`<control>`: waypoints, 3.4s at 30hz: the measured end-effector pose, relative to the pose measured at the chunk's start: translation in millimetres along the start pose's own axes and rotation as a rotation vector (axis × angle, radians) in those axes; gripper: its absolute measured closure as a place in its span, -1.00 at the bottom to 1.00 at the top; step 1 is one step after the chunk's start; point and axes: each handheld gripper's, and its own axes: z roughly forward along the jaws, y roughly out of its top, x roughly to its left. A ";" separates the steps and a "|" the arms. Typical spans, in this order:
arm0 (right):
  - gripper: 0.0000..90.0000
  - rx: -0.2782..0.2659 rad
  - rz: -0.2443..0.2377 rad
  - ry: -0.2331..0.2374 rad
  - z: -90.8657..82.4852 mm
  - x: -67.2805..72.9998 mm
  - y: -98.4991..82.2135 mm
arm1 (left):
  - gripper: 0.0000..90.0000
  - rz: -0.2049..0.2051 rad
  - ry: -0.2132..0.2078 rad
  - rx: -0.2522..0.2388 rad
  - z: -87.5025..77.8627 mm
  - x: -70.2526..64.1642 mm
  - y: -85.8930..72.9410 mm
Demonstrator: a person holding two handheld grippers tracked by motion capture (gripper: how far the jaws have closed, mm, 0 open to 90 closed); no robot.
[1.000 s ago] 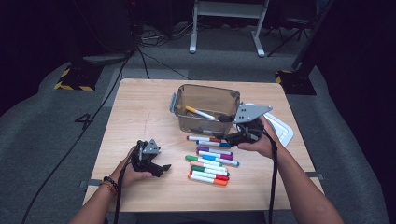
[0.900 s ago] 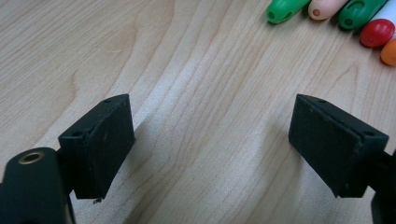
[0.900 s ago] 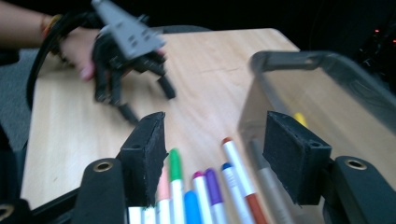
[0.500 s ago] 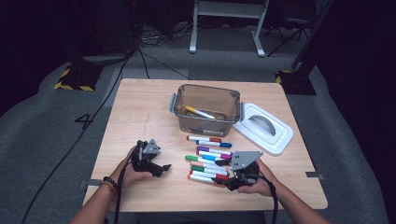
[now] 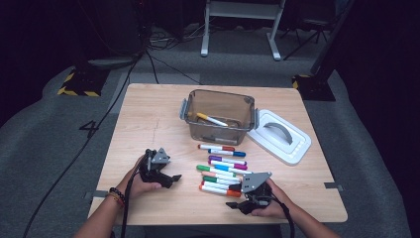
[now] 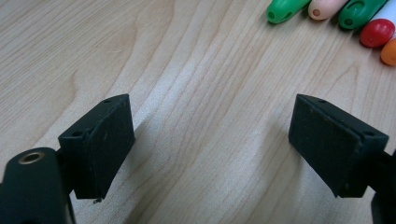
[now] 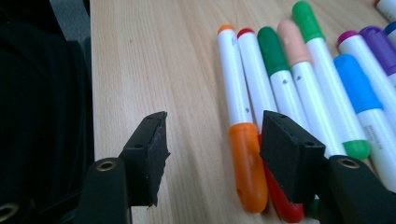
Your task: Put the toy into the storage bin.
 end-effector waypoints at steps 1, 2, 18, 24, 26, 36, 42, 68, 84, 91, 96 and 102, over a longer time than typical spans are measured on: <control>-0.07 0.008 -0.003 0.000 1.3 0.8 -0.9 | -0.68 0.000 0.000 0.000 0.0 0.0 0.0; -0.07 0.011 -0.010 -0.004 2.4 0.9 -1.5 | -0.68 0.000 0.000 0.000 0.0 0.0 0.0; 0.47 0.047 -0.010 0.023 15.7 6.2 -2.6 | -0.68 0.000 0.000 0.000 0.0 -0.1 -0.1; 0.65 0.066 -0.021 0.000 15.6 5.5 0.2 | -0.68 0.000 0.000 0.000 0.0 -0.1 -0.1; 0.65 0.067 -0.027 -0.002 15.5 6.1 0.5 | -0.68 0.000 0.000 0.000 0.0 0.0 0.0; 0.65 0.048 -0.066 0.018 7.2 5.6 5.6 | -0.68 0.000 0.000 0.000 0.0 0.0 0.0; 0.65 0.003 -0.075 0.023 -5.6 4.9 13.8 | -0.68 0.000 0.000 0.000 0.0 0.0 0.0; 0.65 -0.172 -0.098 -0.184 -79.3 -85.8 94.4 | -0.68 0.002 -0.001 0.001 0.2 0.2 0.2; 0.65 -0.044 -0.036 -0.229 -51.2 -160.9 125.6 | -0.68 0.002 -0.001 0.001 0.2 0.1 0.2; 0.65 0.024 0.012 -0.236 -37.4 -184.5 121.1 | -0.68 0.002 -0.001 0.002 0.1 0.2 0.2; 0.65 0.087 0.034 -0.229 -28.4 -199.0 117.9 | -0.68 0.002 -0.001 0.001 0.2 0.2 0.2; 0.65 0.180 0.011 -0.199 -16.0 -202.1 120.3 | -0.68 0.001 0.000 0.000 0.2 0.1 0.2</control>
